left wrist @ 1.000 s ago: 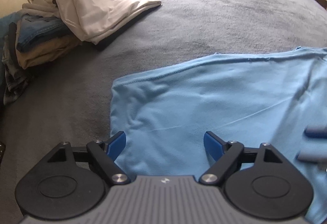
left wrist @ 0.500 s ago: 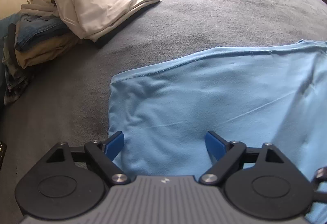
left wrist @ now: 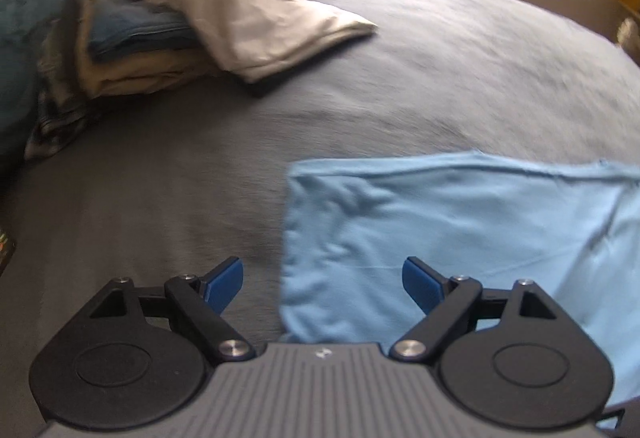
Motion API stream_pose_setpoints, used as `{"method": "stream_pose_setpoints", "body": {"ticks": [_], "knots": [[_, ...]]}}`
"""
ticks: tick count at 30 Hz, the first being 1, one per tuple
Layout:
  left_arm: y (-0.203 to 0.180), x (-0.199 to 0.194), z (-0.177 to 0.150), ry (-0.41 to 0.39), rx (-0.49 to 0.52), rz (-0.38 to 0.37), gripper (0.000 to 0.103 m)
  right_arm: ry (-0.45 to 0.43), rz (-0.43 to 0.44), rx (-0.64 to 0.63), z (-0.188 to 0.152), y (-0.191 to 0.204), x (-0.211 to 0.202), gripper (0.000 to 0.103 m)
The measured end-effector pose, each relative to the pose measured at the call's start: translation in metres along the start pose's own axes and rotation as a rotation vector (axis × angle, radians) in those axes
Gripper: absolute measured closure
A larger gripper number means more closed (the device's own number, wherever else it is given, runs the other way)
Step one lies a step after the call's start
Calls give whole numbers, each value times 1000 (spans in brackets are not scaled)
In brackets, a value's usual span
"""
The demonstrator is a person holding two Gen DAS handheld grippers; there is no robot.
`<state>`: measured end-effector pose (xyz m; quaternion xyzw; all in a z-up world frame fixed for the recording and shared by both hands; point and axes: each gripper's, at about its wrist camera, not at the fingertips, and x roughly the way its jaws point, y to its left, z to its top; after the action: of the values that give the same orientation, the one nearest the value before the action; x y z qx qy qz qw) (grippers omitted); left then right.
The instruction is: Fold clothes
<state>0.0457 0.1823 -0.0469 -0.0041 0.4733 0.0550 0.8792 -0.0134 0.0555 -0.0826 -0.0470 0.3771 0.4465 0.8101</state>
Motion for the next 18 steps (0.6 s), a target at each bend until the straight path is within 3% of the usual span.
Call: {"method": "stream_pose_setpoints", "body": {"ticks": [2, 6, 8, 12, 18], "knots": [[14, -4, -1, 9, -37, 5, 15, -32, 26, 20, 5, 3, -1, 78], [37, -7, -9, 34, -87, 26, 15, -29, 6, -68, 11, 27, 11, 77], [46, -7, -15, 50, -111, 33, 15, -24, 5, -98, 13, 37, 21, 70], [60, -8, -26, 79, -164, 19, 15, -5, 10, -183, 18, 58, 38, 67], [68, -10, -30, 76, -194, 6, 15, 42, -58, -329, 9, 78, 56, 64]]}}
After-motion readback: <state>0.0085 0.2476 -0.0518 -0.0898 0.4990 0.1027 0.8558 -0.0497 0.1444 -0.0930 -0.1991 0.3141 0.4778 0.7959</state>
